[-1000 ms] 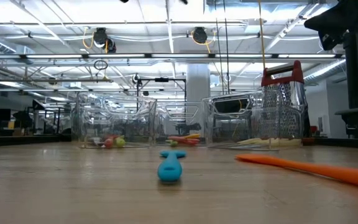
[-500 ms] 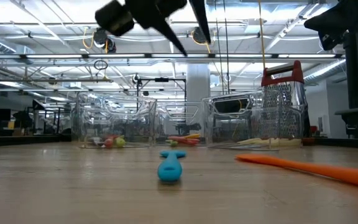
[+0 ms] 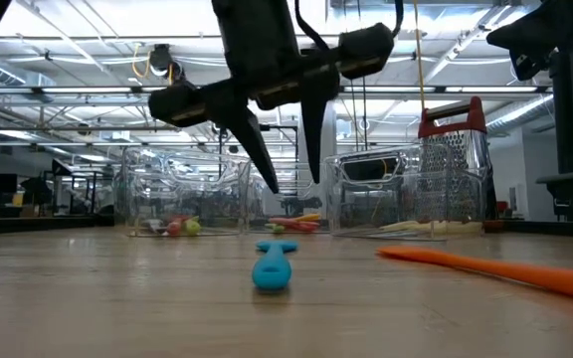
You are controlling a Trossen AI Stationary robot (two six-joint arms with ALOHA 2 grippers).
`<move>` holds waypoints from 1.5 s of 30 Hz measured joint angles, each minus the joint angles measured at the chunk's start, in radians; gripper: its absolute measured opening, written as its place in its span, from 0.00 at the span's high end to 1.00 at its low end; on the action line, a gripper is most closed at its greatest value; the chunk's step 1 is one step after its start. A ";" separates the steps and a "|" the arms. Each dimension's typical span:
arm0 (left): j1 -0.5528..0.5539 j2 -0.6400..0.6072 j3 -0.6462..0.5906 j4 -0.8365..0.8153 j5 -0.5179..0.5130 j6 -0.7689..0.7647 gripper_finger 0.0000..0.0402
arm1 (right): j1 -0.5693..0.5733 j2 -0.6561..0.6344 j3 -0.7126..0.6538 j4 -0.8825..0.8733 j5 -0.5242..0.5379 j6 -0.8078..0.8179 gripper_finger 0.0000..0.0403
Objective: Pick & Place Kitchen Items
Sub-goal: Put the blue spatula into the middle transparent bin
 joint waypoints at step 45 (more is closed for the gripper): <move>0.112 0.106 -0.107 0.023 0.131 0.170 0.36 | 0.000 0.000 0.000 0.000 0.000 -0.018 1.00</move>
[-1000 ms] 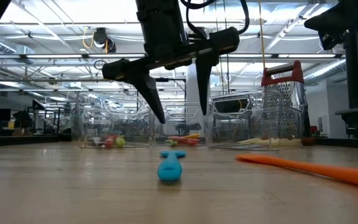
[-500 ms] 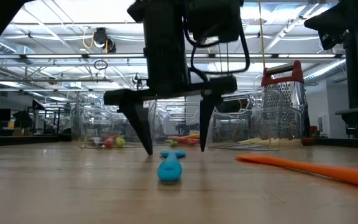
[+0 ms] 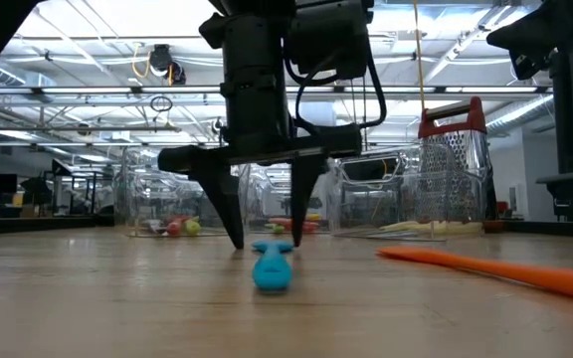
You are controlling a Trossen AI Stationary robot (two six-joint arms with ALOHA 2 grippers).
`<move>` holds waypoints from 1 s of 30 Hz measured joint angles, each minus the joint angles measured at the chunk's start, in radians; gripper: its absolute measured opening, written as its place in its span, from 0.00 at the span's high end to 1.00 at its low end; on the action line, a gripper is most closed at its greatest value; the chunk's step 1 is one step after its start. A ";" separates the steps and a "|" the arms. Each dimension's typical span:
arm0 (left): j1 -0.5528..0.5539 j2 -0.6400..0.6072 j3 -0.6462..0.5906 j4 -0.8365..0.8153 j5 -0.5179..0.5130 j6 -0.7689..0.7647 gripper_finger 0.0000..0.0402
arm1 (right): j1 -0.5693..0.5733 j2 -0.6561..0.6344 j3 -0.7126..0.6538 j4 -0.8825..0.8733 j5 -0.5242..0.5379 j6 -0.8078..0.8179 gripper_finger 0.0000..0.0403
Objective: Pick & Place Kitchen Items
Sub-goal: Put the blue spatula into the middle transparent bin
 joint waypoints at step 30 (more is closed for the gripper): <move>-0.012 -0.150 -0.013 -0.014 -0.097 -0.012 0.98 | 0.000 0.000 0.000 0.000 0.000 0.000 1.00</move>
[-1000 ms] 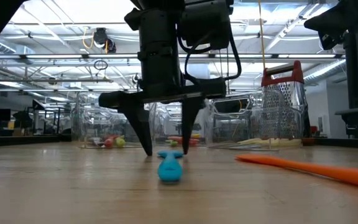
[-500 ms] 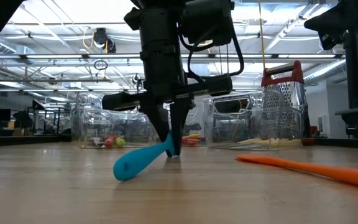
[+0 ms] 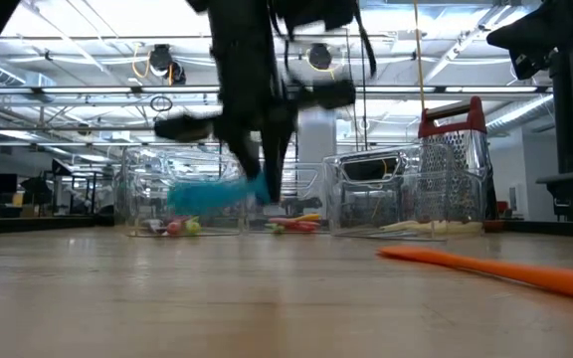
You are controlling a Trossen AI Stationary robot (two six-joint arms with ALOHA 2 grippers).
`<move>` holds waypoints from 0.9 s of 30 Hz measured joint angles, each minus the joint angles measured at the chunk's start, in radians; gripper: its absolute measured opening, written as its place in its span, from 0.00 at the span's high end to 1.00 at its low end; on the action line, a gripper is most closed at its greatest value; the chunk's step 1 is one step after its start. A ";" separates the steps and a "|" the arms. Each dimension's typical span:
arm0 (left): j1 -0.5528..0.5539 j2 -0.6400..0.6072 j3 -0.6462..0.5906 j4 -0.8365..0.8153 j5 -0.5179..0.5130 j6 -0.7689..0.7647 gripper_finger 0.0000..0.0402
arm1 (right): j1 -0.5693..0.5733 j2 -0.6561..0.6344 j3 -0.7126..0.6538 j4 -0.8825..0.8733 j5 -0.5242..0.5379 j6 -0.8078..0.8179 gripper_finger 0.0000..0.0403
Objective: Pick & Place Kitchen Items
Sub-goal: Put the blue spatula into the middle transparent bin
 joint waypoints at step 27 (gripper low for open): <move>0.112 -0.444 0.006 0.028 -0.250 0.279 0.98 | 0.000 0.000 0.000 0.000 0.003 0.000 1.00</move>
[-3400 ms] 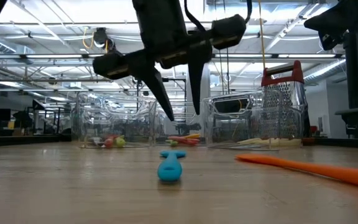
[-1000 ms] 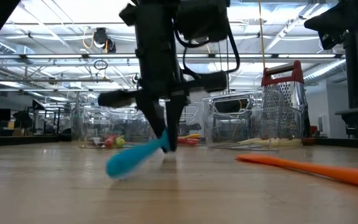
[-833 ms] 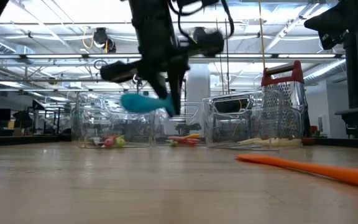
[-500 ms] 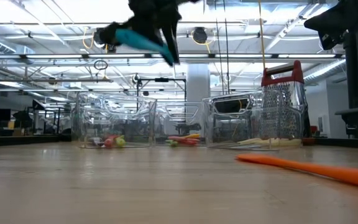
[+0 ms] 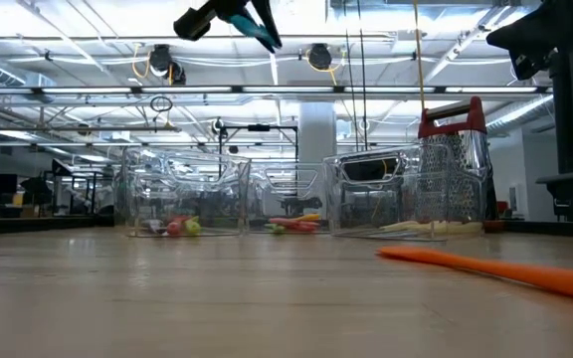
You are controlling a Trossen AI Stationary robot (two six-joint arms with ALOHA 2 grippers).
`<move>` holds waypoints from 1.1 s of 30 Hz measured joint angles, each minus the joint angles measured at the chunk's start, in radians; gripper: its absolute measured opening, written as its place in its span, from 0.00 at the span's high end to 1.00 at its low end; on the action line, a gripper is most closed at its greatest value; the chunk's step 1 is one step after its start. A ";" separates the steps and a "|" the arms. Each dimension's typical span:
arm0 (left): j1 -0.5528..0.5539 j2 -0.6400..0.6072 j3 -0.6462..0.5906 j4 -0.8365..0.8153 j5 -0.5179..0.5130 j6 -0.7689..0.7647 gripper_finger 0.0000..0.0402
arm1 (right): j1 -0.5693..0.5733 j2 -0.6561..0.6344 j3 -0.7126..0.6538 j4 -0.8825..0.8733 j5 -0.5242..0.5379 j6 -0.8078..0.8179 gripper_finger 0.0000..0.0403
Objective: Pick & Place Kitchen Items
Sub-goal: Put the blue spatula into the middle transparent bin
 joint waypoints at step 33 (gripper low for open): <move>0.599 0.061 0.002 0.489 0.323 0.518 0.98 | 0.000 0.000 0.000 0.000 0.081 -0.007 1.00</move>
